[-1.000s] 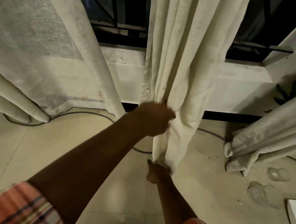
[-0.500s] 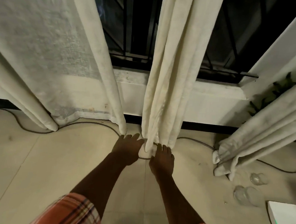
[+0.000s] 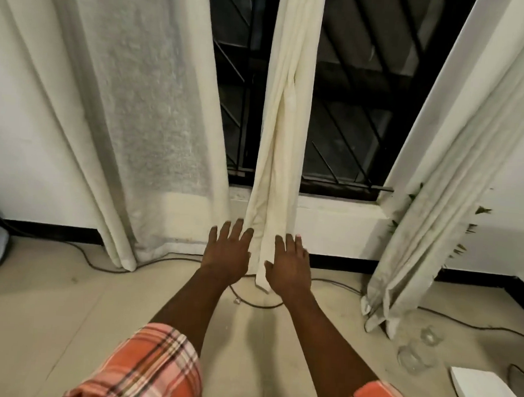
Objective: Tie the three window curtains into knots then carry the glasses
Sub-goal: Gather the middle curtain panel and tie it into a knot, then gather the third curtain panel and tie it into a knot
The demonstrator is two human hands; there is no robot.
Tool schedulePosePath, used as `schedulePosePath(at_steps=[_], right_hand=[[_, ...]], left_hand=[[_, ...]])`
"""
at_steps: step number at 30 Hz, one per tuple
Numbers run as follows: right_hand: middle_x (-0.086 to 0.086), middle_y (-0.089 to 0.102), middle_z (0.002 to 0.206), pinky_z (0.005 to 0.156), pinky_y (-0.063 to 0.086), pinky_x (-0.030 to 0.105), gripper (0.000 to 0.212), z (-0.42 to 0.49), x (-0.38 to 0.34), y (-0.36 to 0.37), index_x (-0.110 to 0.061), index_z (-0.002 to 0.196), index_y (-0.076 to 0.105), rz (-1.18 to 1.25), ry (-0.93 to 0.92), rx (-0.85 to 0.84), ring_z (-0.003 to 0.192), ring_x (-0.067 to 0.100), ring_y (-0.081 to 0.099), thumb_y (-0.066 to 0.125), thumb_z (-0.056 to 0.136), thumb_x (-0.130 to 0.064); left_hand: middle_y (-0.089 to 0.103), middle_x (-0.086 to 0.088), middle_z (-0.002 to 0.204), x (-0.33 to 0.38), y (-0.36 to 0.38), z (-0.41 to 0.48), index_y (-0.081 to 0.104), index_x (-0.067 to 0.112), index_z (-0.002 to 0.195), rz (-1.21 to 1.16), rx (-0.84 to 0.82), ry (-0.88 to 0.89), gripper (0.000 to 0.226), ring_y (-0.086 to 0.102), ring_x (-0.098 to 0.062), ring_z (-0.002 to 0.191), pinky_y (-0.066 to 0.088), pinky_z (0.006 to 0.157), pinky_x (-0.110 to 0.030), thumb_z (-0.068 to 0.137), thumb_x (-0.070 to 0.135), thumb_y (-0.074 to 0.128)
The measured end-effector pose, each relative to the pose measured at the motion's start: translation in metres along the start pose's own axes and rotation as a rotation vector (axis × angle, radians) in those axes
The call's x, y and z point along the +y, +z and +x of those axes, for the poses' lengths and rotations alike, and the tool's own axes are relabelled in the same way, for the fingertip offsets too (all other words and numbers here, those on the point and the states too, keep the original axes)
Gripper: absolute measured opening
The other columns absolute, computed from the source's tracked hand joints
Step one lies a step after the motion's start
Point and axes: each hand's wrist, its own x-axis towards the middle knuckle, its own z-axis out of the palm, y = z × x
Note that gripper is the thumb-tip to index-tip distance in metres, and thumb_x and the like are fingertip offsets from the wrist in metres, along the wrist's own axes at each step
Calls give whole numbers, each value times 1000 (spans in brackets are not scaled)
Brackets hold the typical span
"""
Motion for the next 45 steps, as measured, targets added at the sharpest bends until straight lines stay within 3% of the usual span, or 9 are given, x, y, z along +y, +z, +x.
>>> schedulePosePath(at_steps=[8, 13, 21, 27, 32, 38, 43, 45], right_hand=[[12, 12, 160, 120, 9, 43, 70, -25, -33, -70, -14, 152, 15, 66, -84, 142, 148, 30, 3, 47, 97, -41], [12, 11, 160, 120, 8, 44, 71, -10, -41, -108, -13, 153, 12, 13, -91, 81, 148, 31, 1, 46, 97, -42], [13, 7, 161, 120, 4, 44, 70, 46, -100, -240, -13, 153, 12, 6, -155, 6, 148, 31, 0, 46, 97, -38], [16, 25, 156, 117, 18, 48, 71, 117, -162, -328, -9, 149, 30, 3, -196, -5, 146, 34, 17, 61, 90, -34], [11, 1, 161, 120, 3, 44, 70, 205, -204, -357, -14, 154, 7, 58, -222, -40, 148, 30, -6, 44, 98, -36], [10, 1, 162, 121, 3, 42, 71, 305, -270, -408, -13, 154, 5, 128, -236, 39, 148, 28, -6, 43, 98, -37], [17, 22, 157, 115, 26, 49, 78, 361, -324, -456, -12, 151, 23, 169, -232, 224, 145, 36, 19, 62, 87, -33], [20, 23, 156, 111, 32, 52, 84, 381, -342, -479, -15, 151, 22, 222, -205, 319, 142, 40, 25, 67, 82, -31]], left_hand=[[1, -8, 160, -8, -62, -40, 10, 21, 151, 81, 115, -86, 59, 3, -31, 146, 7, 117, -52, 99, 37, 34], [-4, -9, 160, -24, -106, -30, 4, 21, 152, 70, 92, -135, 62, -2, -32, 146, 4, 117, -52, 99, 38, 32], [-7, -9, 160, -79, -256, -1, 2, 22, 152, 68, 5, -170, 62, -4, -33, 146, 3, 117, -53, 99, 37, 32], [-8, -9, 160, -131, -365, 60, 0, 23, 152, 51, -35, -220, 63, -5, -32, 146, 2, 117, -52, 100, 39, 31], [-11, -8, 159, -181, -411, 122, -2, 24, 152, 62, -43, -230, 62, -8, -32, 146, -1, 117, -51, 100, 39, 29], [-12, -8, 159, -255, -466, 174, -3, 24, 152, 102, -9, -294, 62, -8, -32, 146, 1, 118, -51, 100, 41, 28], [-6, -8, 160, -312, -513, 203, 4, 24, 152, 119, 104, -339, 62, -3, -33, 146, 3, 116, -51, 99, 40, 33], [-2, -9, 160, -332, -532, 211, 10, 24, 152, 139, 170, -341, 62, 1, -33, 146, 5, 116, -52, 98, 39, 36]])
